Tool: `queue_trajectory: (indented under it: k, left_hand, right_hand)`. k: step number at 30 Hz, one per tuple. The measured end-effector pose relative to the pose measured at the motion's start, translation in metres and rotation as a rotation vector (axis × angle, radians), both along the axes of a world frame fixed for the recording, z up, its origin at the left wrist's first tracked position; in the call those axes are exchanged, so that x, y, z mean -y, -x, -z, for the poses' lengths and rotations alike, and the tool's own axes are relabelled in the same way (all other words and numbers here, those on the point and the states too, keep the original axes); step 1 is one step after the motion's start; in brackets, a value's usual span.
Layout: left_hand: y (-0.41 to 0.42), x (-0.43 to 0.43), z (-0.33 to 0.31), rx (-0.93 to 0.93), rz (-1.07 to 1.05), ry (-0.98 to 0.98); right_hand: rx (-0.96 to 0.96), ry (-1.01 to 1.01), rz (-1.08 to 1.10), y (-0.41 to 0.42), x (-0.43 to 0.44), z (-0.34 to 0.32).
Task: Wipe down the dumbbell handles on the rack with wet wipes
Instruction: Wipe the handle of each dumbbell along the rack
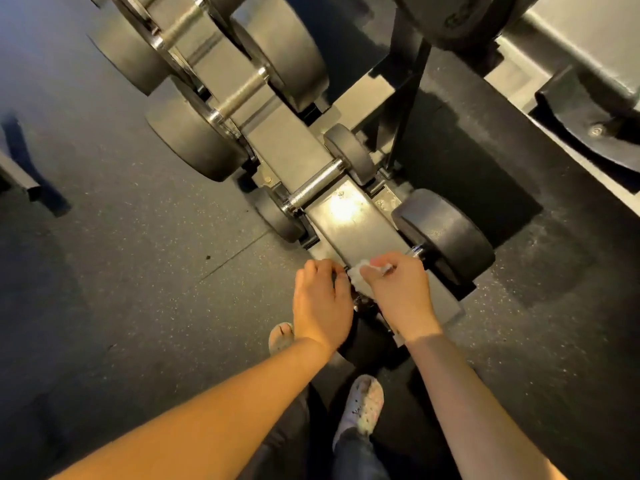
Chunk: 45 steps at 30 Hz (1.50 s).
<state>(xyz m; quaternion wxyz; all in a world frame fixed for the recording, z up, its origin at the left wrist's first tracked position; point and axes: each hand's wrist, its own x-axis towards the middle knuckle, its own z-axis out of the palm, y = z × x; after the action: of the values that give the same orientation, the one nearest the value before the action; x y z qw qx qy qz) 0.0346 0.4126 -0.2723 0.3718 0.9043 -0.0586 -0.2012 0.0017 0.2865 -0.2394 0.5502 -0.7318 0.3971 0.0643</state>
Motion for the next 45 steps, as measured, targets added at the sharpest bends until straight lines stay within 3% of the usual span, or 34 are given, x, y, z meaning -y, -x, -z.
queue_trajectory:
  k: [2,4,8,10,16,20,23,26,29,32,34,37,39,42,45]
  left_hand:
    - [-0.027,-0.019,-0.005,-0.064,0.036,0.074]
    - [-0.062,-0.04,-0.01,0.004,0.039,0.074]
    - [-0.136,-0.068,-0.005,0.145,-0.187,0.078]
    - [-0.164,-0.067,0.003,0.113,-0.274,0.087]
    - [-0.192,-0.027,0.046,-0.247,-0.491,0.25]
    - [-0.187,-0.015,0.061,-0.201,-0.666,0.322]
    - [-0.185,-0.014,0.06,-0.18,-0.672,0.33]
    - [-0.182,-0.011,0.057,-0.168,-0.723,0.341]
    - [-0.181,-0.009,0.058,-0.145,-0.736,0.321]
    - [-0.18,-0.008,0.057,-0.136,-0.726,0.264]
    - [-0.179,-0.007,0.056,-0.139,-0.747,0.246]
    - [-0.178,-0.006,0.058,-0.13,-0.767,0.234]
    - [-0.177,-0.007,0.059,-0.126,-0.775,0.239]
    - [-0.178,-0.007,0.058,-0.114,-0.771,0.239]
    - [-0.177,-0.006,0.059,-0.117,-0.783,0.242]
  right_hand:
    - [0.085,-0.039,0.062,-0.023,-0.007,-0.003]
    - [0.127,0.007,0.067,-0.051,-0.015,0.003]
    - [0.151,0.17,-0.041,-0.108,-0.032,0.018]
    - [0.192,0.26,-0.182,-0.137,-0.041,0.022]
    - [0.164,0.576,-0.738,-0.191,-0.05,0.053]
    - [0.145,0.876,-1.134,-0.204,-0.023,0.05]
    - [0.095,1.035,-1.157,-0.222,0.004,0.044]
    - [0.104,0.962,-1.168,-0.224,0.007,0.046]
    - [0.188,0.799,-1.312,-0.22,-0.015,0.047]
    - [0.196,0.818,-1.442,-0.235,-0.02,0.055]
    - [0.063,0.78,-1.497,-0.253,-0.019,0.059]
    - [-0.247,0.497,-1.515,-0.278,-0.027,0.064]
    - [-0.294,0.437,-1.544,-0.281,-0.033,0.064]
    - [-0.17,0.587,-1.597,-0.26,-0.027,0.057]
    - [0.179,0.747,-1.583,-0.224,-0.002,0.056]
